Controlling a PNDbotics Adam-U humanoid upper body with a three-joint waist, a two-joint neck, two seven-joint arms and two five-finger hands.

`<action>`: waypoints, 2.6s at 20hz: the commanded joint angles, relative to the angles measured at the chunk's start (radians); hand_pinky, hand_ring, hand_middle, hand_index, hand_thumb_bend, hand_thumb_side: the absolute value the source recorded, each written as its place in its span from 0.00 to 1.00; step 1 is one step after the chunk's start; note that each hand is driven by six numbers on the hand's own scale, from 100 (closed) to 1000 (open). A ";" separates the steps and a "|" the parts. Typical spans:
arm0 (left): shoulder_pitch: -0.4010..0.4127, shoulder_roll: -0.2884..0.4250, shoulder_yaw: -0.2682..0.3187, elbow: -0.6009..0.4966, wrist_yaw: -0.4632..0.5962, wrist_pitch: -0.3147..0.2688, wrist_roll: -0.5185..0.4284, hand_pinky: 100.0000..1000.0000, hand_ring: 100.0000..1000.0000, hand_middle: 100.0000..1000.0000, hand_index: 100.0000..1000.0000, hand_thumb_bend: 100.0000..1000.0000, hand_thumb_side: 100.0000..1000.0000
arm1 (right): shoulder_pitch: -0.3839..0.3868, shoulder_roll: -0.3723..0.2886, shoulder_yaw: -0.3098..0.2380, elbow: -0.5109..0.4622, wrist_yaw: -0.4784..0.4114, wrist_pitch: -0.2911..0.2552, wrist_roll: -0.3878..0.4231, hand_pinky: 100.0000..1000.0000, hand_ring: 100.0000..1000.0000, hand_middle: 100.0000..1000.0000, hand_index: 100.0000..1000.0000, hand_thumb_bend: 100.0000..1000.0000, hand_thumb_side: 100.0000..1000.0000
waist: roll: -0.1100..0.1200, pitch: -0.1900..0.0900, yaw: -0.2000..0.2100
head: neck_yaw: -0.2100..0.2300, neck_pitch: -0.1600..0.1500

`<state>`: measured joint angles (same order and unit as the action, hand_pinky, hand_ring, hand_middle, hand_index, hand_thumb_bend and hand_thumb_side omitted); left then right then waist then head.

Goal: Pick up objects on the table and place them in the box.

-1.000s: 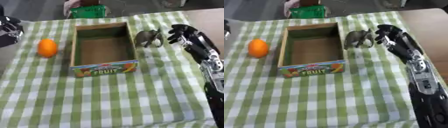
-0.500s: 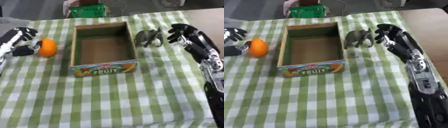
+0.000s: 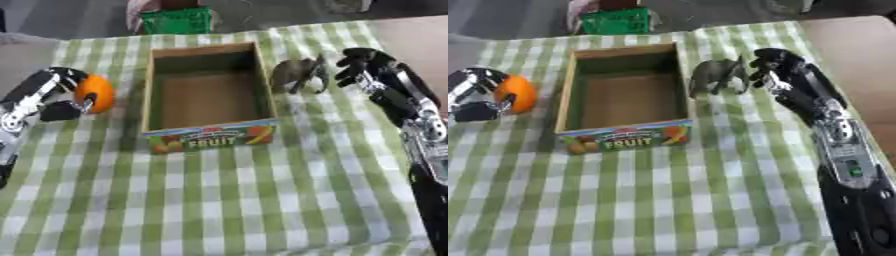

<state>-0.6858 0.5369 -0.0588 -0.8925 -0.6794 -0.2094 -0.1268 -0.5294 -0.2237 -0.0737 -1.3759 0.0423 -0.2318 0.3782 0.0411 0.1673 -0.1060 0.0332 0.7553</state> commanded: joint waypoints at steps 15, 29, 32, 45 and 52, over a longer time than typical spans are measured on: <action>-0.031 0.017 -0.015 -0.174 0.177 0.040 0.243 0.53 0.42 0.37 0.56 0.00 0.25 | -0.015 -0.005 -0.006 -0.013 0.000 0.002 0.000 0.59 0.61 0.64 0.80 0.00 0.49 | -0.005 -0.019 0.000 | 0.002 -0.003; -0.119 -0.110 -0.150 -0.324 0.264 0.006 0.042 0.55 0.45 0.39 0.58 0.00 0.22 | -0.017 0.013 0.009 -0.014 -0.003 0.003 0.016 0.59 0.61 0.64 0.80 0.00 0.49 | -0.008 -0.025 -0.020 | 0.011 -0.003; -0.125 -0.140 -0.169 -0.302 0.225 -0.015 0.013 0.56 0.46 0.41 0.60 0.00 0.21 | -0.019 0.015 0.011 -0.013 -0.003 0.002 0.019 0.59 0.61 0.64 0.81 0.00 0.49 | -0.006 -0.022 -0.027 | 0.015 -0.006; -0.075 -0.193 -0.168 -0.275 0.208 -0.059 -0.032 0.73 0.77 0.75 0.80 0.00 0.58 | -0.028 0.011 0.010 -0.011 0.001 0.000 0.022 0.59 0.61 0.64 0.81 0.00 0.49 | -0.004 -0.010 -0.027 | 0.011 -0.013; -0.045 -0.156 -0.155 -0.399 0.349 -0.038 -0.048 0.74 0.77 0.75 0.81 0.09 0.81 | -0.078 0.025 0.012 0.007 0.035 -0.014 0.022 0.59 0.61 0.65 0.81 0.00 0.42 | -0.006 -0.015 -0.009 | 0.000 -0.015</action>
<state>-0.7172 0.3488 -0.2277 -1.2513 -0.3577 -0.2535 -0.1724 -0.5863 -0.1945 -0.0610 -1.3630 0.0647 -0.2390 0.3990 0.0381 0.1719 -0.1155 0.0375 0.7505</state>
